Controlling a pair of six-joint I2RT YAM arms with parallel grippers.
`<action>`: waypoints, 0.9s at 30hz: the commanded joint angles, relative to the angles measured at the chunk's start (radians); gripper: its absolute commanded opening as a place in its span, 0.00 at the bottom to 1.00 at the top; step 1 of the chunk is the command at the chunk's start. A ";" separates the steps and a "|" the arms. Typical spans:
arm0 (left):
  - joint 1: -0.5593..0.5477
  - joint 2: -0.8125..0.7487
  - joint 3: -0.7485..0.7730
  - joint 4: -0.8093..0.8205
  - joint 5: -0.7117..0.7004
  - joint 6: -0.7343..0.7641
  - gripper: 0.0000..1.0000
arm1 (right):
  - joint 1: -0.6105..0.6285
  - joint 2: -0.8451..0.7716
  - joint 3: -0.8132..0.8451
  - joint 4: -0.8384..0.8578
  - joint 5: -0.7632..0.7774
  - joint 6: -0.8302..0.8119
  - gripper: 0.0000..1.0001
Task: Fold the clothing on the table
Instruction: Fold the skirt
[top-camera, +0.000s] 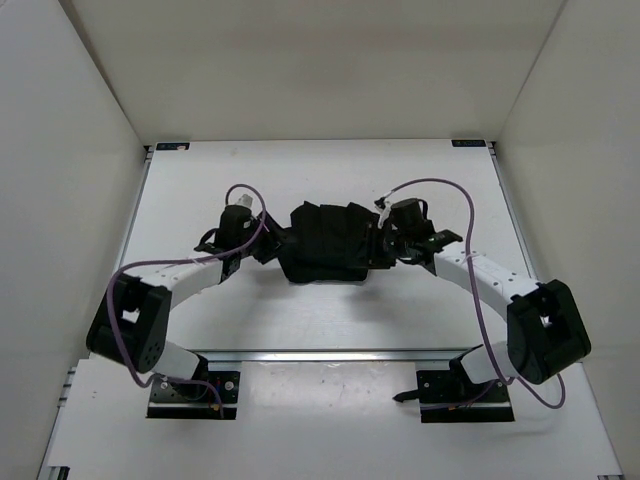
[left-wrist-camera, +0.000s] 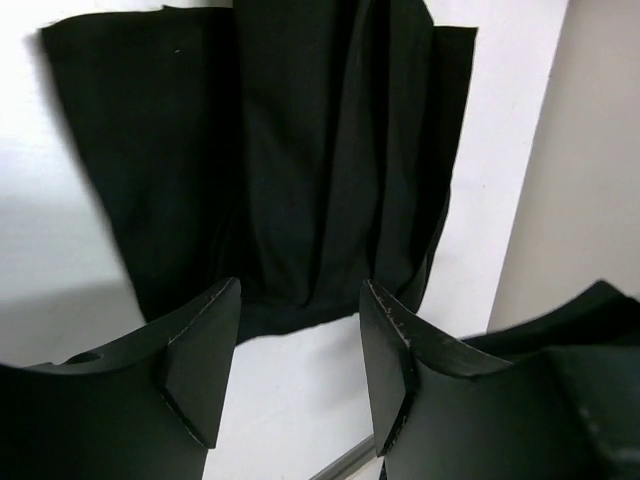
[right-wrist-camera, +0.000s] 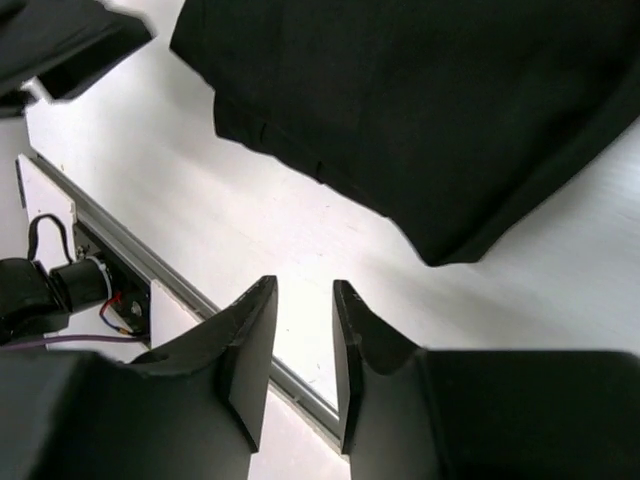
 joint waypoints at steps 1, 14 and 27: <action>-0.033 0.076 0.065 -0.010 -0.025 0.018 0.61 | 0.043 -0.028 -0.035 0.200 0.001 0.057 0.25; -0.086 0.238 0.209 -0.148 0.001 0.017 0.13 | 0.026 -0.055 -0.127 0.271 0.026 0.087 0.24; -0.093 -0.017 0.090 -0.136 -0.045 -0.038 0.00 | 0.037 -0.144 -0.235 0.285 0.040 0.115 0.23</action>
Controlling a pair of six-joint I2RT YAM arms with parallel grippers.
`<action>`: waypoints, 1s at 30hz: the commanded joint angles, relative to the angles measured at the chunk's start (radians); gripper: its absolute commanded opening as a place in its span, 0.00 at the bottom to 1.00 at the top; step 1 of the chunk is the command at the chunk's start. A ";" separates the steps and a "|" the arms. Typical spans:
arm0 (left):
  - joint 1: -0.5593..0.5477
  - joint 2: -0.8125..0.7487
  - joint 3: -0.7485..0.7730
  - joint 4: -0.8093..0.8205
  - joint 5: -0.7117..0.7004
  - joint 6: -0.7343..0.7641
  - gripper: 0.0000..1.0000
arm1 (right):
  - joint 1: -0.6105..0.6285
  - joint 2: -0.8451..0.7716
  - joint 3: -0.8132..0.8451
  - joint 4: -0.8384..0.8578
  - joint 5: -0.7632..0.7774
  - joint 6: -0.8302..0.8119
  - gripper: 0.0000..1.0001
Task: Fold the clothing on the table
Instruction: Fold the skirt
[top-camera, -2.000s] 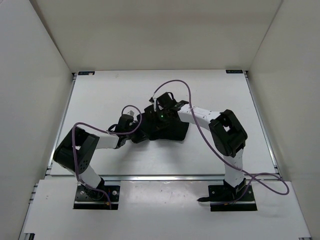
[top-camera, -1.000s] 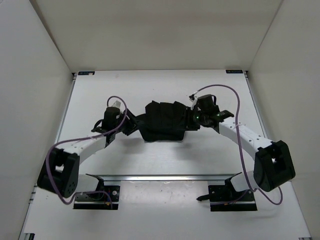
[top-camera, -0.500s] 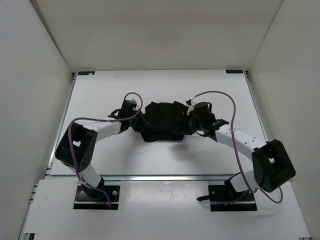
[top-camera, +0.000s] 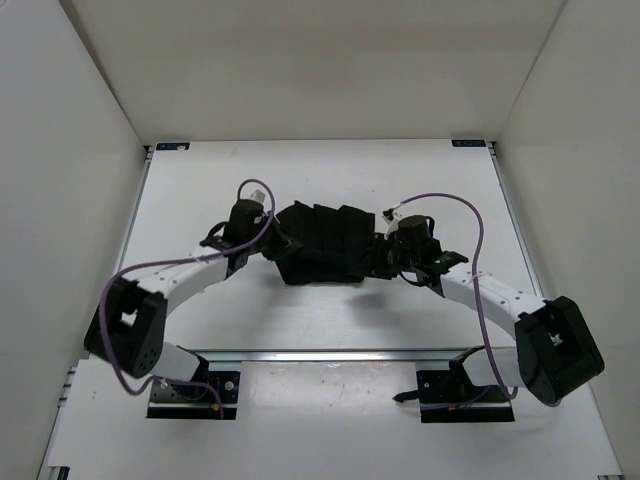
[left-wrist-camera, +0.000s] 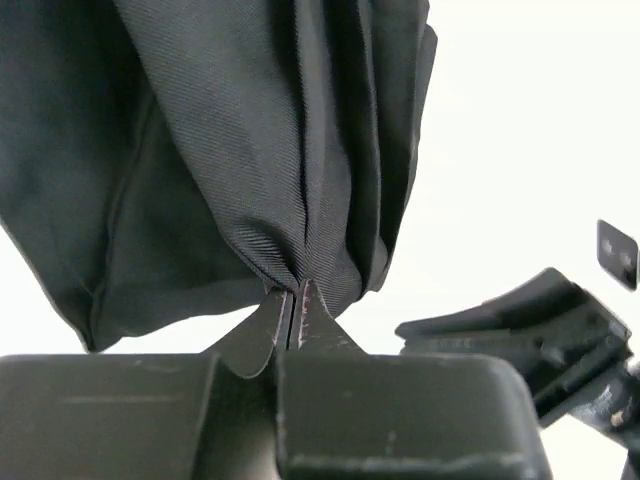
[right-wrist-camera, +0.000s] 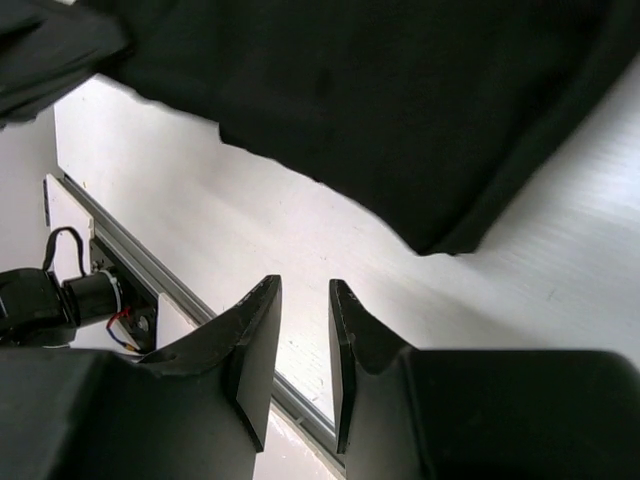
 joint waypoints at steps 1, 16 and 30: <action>0.006 -0.121 -0.147 0.043 -0.047 -0.053 0.00 | 0.011 -0.044 -0.020 0.045 0.010 0.010 0.23; 0.047 -0.055 -0.334 0.092 0.008 -0.052 0.28 | 0.009 -0.082 -0.030 0.019 0.007 -0.002 0.25; 0.179 -0.388 -0.169 -0.156 0.261 0.121 0.99 | -0.077 -0.197 -0.016 -0.132 0.030 -0.036 0.26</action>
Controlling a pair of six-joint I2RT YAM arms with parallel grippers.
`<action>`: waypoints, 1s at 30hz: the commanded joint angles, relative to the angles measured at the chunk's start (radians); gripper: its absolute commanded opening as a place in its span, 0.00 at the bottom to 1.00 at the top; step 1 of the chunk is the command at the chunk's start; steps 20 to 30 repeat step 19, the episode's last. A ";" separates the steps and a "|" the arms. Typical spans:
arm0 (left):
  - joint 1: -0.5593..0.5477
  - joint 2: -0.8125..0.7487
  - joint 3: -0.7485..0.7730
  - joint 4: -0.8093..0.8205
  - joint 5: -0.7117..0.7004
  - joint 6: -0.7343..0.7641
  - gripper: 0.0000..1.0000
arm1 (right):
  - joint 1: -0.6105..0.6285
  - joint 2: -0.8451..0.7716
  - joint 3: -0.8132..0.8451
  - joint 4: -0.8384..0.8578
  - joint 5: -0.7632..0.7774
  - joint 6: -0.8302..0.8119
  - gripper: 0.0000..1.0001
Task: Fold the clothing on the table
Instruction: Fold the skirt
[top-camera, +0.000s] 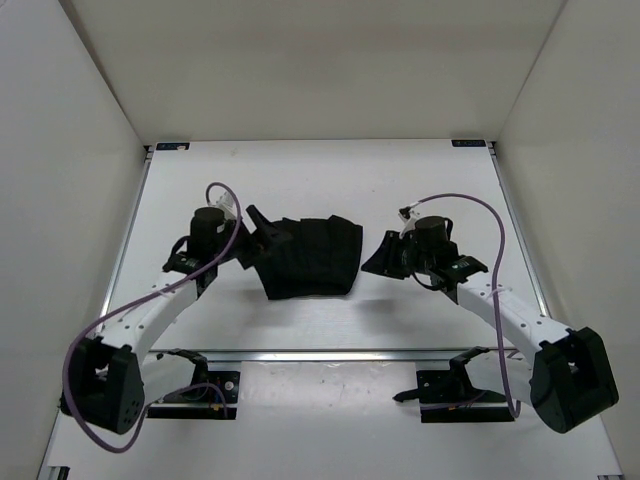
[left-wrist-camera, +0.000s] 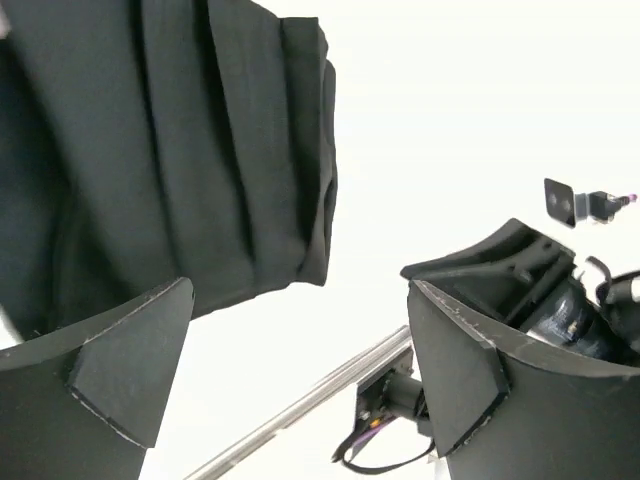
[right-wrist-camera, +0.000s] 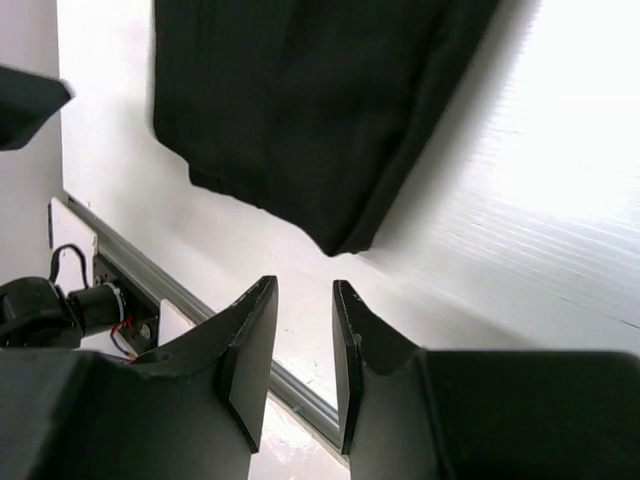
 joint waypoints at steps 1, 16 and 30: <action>0.048 -0.061 0.003 -0.149 0.138 0.114 0.99 | -0.023 -0.055 0.009 -0.032 0.018 -0.028 0.26; -0.064 -0.339 -0.095 -0.392 0.021 0.218 0.99 | -0.001 -0.084 -0.025 -0.049 0.042 0.002 0.26; -0.081 -0.282 -0.089 -0.427 0.047 0.260 0.99 | 0.015 -0.073 -0.029 -0.033 0.042 0.012 0.26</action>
